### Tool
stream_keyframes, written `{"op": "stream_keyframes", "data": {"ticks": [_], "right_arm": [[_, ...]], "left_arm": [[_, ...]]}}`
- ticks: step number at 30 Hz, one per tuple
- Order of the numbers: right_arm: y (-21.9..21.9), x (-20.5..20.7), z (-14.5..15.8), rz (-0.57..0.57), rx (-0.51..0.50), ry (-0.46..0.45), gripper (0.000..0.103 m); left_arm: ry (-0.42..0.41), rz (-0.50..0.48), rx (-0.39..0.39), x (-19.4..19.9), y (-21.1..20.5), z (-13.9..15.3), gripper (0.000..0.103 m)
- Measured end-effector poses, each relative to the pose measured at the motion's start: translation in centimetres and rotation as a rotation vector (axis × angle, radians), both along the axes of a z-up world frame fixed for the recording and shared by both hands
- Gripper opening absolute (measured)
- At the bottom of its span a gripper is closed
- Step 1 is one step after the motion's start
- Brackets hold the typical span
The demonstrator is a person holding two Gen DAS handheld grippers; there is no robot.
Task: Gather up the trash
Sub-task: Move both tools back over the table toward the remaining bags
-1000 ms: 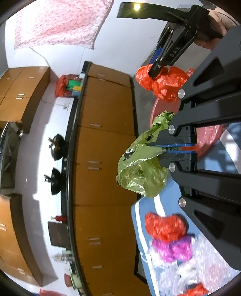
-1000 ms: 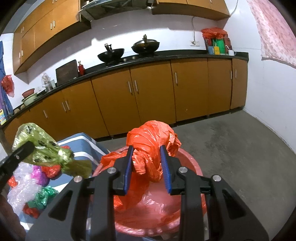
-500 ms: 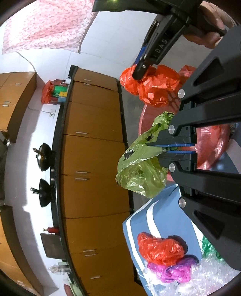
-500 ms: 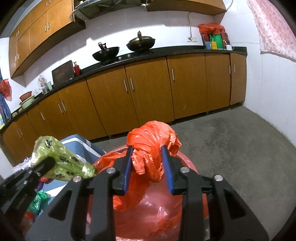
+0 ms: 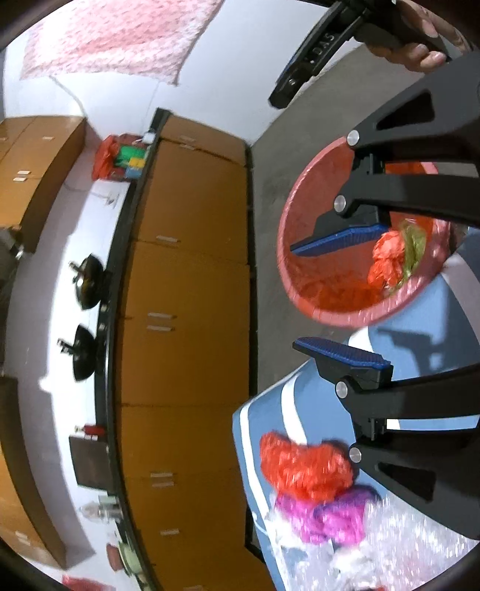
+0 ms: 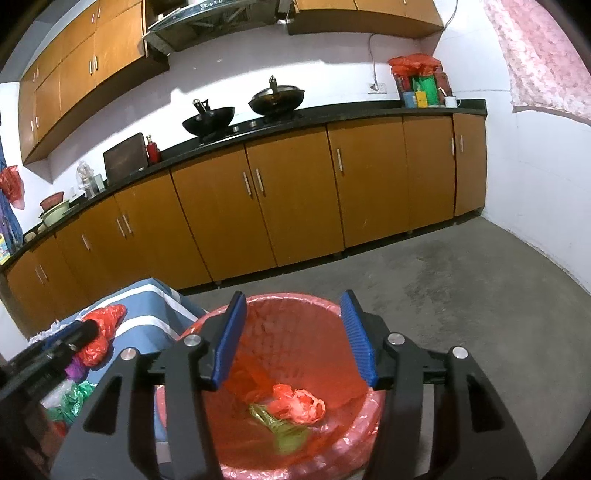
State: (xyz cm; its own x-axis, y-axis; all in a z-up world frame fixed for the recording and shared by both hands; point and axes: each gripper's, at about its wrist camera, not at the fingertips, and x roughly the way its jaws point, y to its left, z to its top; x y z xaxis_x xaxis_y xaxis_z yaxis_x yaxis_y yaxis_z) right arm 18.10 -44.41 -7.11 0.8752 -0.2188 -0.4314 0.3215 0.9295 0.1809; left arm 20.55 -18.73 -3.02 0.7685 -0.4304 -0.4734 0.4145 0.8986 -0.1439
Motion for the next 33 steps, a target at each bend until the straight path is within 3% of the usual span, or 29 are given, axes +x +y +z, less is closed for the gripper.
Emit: {"op": "stream_keyframes", "data": {"ticks": [7, 15, 24, 31, 33], "right_arm": [[2.2, -1.0, 1.7, 0.051, -0.009, -0.027, 0.056], [7.7, -1.1, 3.2, 0.178, -0.012, -0.038, 0.059], [16.5, 0.3, 2.3, 0.369, -0.026, -0.001, 0.06], [23.0, 1.5, 1.0, 0.506, -0.008, 0.051, 0.061], [24.7, 1.7, 0.7, 0.538, -0.013, 0.063, 0.065]], "left_arm": [[-0.046, 0.079, -0.026, -2.2, 4.4, 2.1, 0.05], [-0.137, 0.251, 0.027, -5.5, 11.9, 3.4, 0.056], [-0.143, 0.505, 0.081, -7.8, 21.4, 2.0, 0.061], [-0.1, 0.626, 0.084, -8.1, 26.0, 0.1, 0.066], [-0.105, 0.652, 0.106, -8.3, 26.8, -0.5, 0.067]]}}
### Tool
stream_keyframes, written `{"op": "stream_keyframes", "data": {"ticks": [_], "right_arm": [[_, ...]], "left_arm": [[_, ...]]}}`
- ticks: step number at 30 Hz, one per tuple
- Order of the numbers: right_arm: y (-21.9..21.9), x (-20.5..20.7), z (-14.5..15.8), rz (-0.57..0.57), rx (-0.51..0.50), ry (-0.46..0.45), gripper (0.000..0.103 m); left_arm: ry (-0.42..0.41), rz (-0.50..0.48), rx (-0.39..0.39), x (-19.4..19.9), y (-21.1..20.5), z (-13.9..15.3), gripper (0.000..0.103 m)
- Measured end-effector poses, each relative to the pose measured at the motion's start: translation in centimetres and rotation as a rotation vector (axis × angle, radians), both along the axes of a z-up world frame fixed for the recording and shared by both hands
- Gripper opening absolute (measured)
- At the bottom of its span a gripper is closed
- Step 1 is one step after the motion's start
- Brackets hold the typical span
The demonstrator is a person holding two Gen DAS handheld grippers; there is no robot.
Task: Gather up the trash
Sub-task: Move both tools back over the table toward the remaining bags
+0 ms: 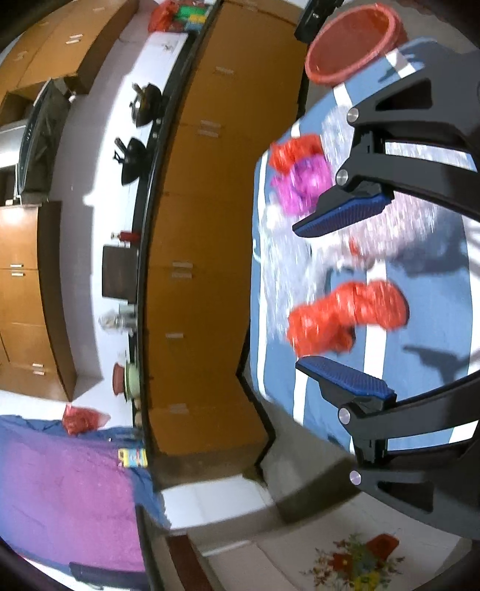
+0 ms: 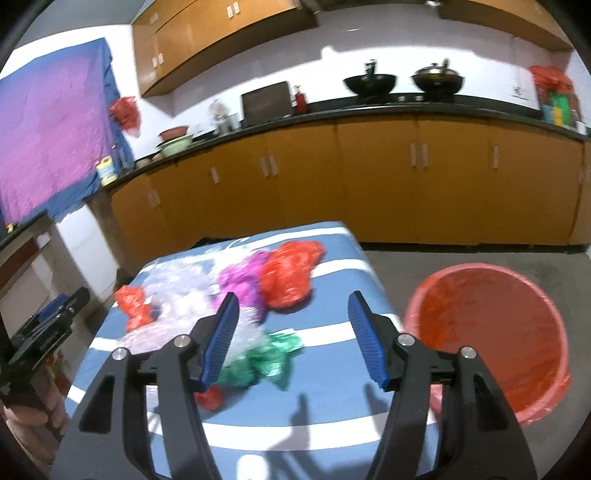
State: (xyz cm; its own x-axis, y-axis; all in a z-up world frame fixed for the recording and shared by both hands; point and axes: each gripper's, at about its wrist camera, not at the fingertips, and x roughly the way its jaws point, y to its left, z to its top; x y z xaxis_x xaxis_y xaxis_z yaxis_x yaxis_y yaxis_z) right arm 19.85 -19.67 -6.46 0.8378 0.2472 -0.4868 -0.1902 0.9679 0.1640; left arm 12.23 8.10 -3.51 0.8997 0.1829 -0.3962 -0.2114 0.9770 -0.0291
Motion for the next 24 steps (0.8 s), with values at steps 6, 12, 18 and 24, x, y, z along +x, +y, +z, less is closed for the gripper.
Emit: {"op": "stream_keyframes", "data": {"ticks": [6, 12, 18, 24], "right_arm": [[4.4, 1.2, -1.5, 0.067, -0.028, 0.048, 0.075], [7.4, 2.5, -3.5, 0.095, -0.049, 0.127, 0.075], [8.8, 3.4, -5.2, 0.095, -0.101, 0.172, 0.05], [9.3, 3.5, -5.7, 0.098, -0.135, 0.165, 0.019]], "left_arm": [[0.009, 0.047, 0.006, -0.3, 2.6, -1.1, 0.07], [0.034, 0.078, -0.011, -0.7, 4.8, -2.3, 0.07], [0.057, 0.078, -0.017, -0.1, 5.9, -3.1, 0.071], [0.09, 0.069, -0.03, 0.8, 6.1, -4.1, 0.071]]}}
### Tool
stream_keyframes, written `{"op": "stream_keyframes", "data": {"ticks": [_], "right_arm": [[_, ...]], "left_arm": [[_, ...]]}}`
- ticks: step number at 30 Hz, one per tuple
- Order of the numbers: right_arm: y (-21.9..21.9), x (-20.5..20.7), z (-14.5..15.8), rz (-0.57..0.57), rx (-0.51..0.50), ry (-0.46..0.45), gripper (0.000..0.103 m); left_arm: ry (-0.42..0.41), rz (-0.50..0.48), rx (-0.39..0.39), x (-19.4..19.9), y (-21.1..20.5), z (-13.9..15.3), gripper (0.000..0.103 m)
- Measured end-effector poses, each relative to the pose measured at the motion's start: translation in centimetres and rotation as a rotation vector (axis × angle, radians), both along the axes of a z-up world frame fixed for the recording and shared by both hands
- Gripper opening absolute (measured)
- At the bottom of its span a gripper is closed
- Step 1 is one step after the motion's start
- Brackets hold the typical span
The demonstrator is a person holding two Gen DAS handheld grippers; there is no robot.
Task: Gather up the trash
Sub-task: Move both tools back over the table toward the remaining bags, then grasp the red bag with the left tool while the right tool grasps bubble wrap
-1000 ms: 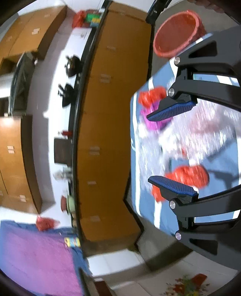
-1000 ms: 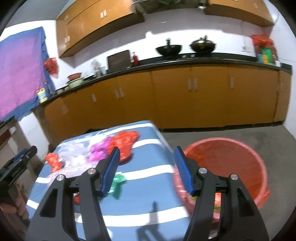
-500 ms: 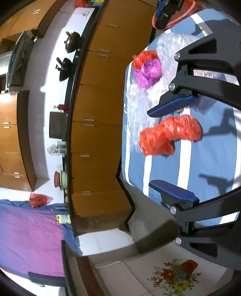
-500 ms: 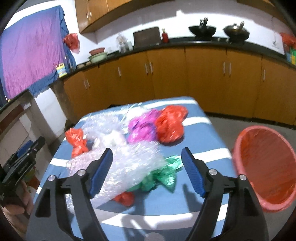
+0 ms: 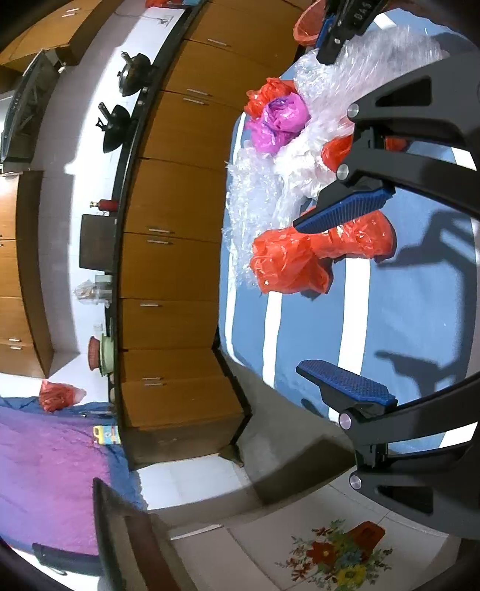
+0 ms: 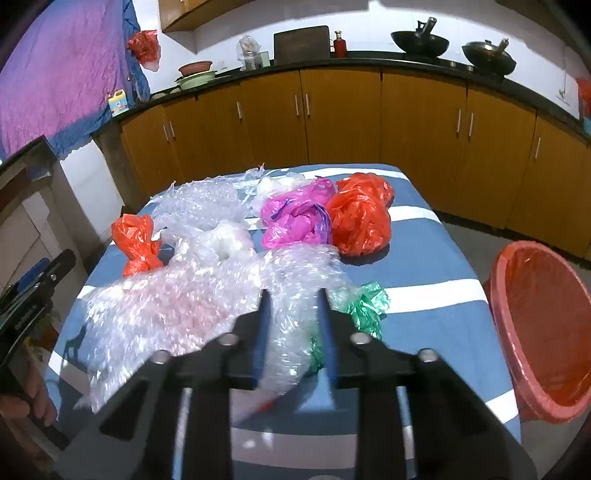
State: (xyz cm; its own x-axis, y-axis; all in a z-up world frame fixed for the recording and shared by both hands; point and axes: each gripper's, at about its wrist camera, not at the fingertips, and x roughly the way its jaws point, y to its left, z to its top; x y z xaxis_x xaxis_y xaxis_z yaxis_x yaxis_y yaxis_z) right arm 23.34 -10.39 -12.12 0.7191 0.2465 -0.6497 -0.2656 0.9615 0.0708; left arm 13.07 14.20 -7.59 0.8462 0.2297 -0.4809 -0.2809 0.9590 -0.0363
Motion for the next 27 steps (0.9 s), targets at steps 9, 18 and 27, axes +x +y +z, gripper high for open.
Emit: {"op": "stream_keyframes", "data": {"ticks": [9, 18, 27], "right_arm": [[-0.8, -0.9, 2.8, -0.011, 0.009, -0.109, 0.015], [-2.8, -1.2, 5.2, -0.058, 0.035, -0.184, 0.014], [-4.4, -0.7, 5.4, -0.103, 0.044, -0.189, 0.014]], "left_arm": [[0.046, -0.032, 0.001, 2.0, -0.8, -0.8, 0.074], [0.13, -0.067, -0.004, 5.0, -2.0, -2.5, 0.077], [0.206, -0.062, -0.056, 7.5, -2.2, -3.3, 0.073]]}}
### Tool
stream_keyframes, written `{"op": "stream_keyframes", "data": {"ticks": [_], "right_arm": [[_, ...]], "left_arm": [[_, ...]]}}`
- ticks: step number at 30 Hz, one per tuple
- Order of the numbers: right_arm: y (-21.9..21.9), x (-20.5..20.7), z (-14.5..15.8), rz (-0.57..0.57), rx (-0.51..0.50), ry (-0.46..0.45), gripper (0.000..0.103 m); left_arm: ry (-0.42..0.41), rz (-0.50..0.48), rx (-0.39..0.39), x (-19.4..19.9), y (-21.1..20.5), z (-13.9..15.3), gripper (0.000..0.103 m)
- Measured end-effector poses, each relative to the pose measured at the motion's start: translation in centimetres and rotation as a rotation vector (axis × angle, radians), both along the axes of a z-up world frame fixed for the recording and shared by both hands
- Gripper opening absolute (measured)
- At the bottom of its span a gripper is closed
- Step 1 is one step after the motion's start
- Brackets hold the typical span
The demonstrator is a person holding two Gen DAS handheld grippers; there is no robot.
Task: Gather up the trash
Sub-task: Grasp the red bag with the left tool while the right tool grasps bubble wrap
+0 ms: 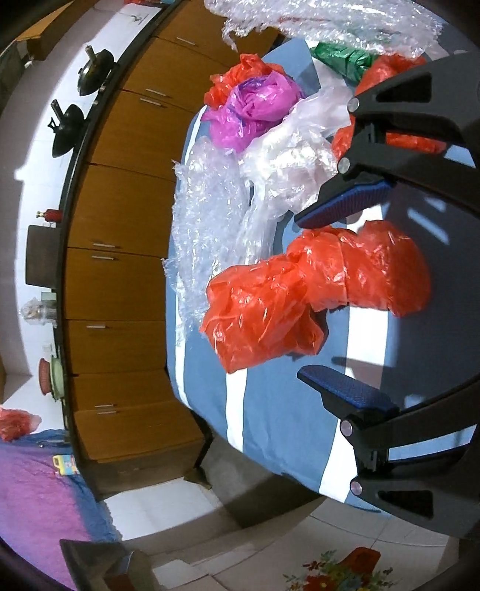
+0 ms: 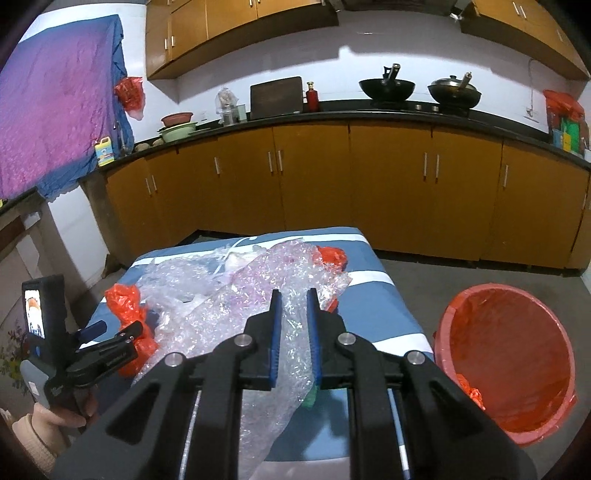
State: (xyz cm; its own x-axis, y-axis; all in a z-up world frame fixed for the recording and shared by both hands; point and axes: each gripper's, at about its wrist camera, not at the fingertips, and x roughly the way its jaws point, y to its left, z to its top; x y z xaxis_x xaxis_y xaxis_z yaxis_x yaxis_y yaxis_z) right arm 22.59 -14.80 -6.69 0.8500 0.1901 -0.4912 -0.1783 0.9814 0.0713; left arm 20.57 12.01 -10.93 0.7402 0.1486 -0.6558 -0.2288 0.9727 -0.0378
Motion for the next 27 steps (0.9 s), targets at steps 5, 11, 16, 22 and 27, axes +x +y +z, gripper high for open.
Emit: {"op": "stream_keyframes", "data": {"ticks": [5, 11, 16, 22, 27], "right_arm": [[-0.7, 0.1, -0.3, -0.016, 0.003, 0.01, 0.015], [-1.4, -0.1, -0.3, -0.035, 0.006, 0.011, 0.014], [-2.3, -0.3, 0.1, -0.056, 0.017, -0.002, 0.014], [-3.5, -0.6, 0.7, -0.085, 0.03, -0.018, 0.014], [-4.7, -1.1, 1.0, -0.108, 0.035, -0.033, 0.014]], "left_arm": [[0.043, -0.029, -0.026, 0.7, -0.2, -0.6, 0.044], [0.025, -0.026, -0.024, 0.2, -0.2, -0.2, 0.032], [-0.031, -0.009, -0.033, -1.3, 0.6, 1.3, 0.032], [-0.101, -0.026, -0.019, -2.5, 0.2, 4.0, 0.031], [-0.154, -0.067, -0.007, -2.8, -1.6, 6.0, 0.031]]}}
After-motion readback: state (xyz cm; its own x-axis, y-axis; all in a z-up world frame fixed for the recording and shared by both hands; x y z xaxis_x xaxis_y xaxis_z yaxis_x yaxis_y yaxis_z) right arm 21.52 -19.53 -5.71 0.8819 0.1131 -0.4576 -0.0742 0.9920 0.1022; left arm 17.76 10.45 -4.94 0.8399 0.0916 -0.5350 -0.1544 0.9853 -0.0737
